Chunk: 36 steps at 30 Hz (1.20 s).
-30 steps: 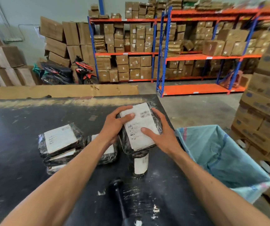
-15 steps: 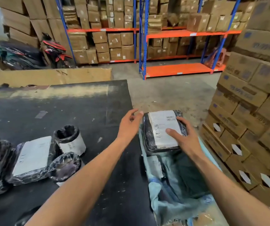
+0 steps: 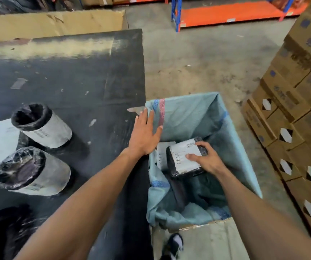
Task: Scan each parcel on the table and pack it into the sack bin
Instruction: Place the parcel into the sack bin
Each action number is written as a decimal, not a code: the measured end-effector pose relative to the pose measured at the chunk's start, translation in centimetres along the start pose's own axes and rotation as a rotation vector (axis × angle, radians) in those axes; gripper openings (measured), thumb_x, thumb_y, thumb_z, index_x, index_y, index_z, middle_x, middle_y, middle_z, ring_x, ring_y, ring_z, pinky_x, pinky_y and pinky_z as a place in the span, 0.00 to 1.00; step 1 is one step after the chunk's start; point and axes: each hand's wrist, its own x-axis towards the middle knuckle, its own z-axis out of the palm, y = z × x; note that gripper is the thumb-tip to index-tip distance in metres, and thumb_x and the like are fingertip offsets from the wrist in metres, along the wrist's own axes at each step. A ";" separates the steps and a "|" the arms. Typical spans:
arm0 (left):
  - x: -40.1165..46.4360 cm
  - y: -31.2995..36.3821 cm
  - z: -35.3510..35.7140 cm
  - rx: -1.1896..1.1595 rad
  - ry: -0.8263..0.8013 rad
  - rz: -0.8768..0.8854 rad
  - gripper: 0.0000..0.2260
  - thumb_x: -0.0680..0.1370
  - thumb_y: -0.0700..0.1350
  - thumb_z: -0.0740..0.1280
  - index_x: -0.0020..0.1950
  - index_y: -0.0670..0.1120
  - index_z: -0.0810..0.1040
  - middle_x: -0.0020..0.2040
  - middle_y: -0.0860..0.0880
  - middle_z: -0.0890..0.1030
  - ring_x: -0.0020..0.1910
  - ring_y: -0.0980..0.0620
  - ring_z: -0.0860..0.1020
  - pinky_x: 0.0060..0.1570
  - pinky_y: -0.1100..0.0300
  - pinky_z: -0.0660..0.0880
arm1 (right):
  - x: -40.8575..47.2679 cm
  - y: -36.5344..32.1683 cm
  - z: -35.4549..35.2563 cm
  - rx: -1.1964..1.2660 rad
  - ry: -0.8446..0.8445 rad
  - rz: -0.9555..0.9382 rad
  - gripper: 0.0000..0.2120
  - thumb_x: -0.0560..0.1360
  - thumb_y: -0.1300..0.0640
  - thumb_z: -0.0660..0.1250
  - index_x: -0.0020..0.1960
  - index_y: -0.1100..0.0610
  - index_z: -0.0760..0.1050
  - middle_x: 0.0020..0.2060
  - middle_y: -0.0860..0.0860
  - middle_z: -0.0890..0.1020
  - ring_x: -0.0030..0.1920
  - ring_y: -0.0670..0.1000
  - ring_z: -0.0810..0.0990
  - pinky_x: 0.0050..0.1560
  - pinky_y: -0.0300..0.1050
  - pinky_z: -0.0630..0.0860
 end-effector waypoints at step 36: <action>0.4 -0.5 1.3 0.191 -0.015 0.050 0.36 0.81 0.58 0.49 0.83 0.40 0.43 0.83 0.41 0.41 0.82 0.46 0.44 0.80 0.48 0.41 | 2.2 13.4 13.8 -1.057 -0.401 -0.062 0.45 0.78 0.24 0.44 0.76 0.47 0.20 0.80 0.57 0.24 0.81 0.60 0.26 0.79 0.65 0.30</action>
